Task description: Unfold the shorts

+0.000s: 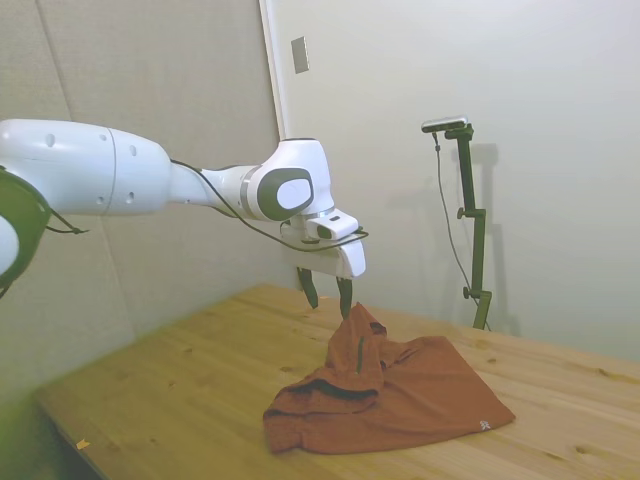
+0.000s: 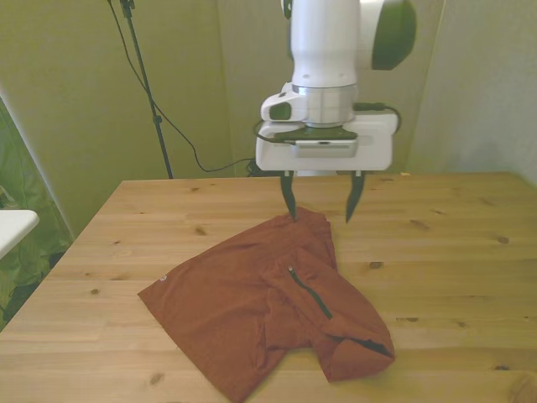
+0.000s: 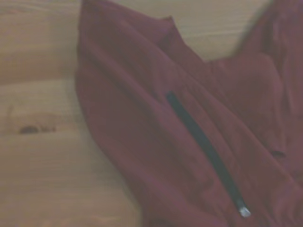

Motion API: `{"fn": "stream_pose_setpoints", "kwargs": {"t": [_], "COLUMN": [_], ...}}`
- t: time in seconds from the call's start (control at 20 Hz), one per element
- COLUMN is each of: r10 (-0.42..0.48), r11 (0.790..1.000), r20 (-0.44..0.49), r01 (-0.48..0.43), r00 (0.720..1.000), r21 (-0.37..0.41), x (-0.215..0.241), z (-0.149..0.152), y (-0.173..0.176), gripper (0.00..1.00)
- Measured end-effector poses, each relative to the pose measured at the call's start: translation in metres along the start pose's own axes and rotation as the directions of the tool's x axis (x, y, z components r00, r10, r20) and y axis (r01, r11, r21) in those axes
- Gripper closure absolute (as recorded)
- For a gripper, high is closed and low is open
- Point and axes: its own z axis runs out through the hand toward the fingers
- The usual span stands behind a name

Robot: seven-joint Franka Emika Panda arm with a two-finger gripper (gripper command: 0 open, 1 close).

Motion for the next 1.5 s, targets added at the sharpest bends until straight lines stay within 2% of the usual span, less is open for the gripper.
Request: {"fn": "stream_pose_setpoints", "kwargs": {"t": [0.15,0.3,0.45,0.95,1.35,1.4,1.5], "r10": [-0.025,-0.049,-0.061,-0.020,0.004,0.002,-0.008], "r11": [1.000,0.998,0.993,0.985,0.980,0.980,0.979], "r20": [-0.005,0.018,0.040,0.063,0.137,0.143,0.151], "r01": [0.025,0.048,0.057,0.009,-0.031,-0.030,-0.023], "r00": [1.000,0.999,0.997,0.998,0.991,0.990,0.989], "r21": [0.005,0.049,0.106,0.172,0.197,0.197,0.201], "x": [0.011,0.010,0.009,0.051,0.078,0.079,0.078], "z": [0.015,0.041,0.053,0.068,0.112,0.116,0.121], "y": [0.057,0.106,0.129,0.149,0.131,0.127,0.119], "gripper": [0.00,0.00,0.00,0.00,0.00,1.00,1.00]}}
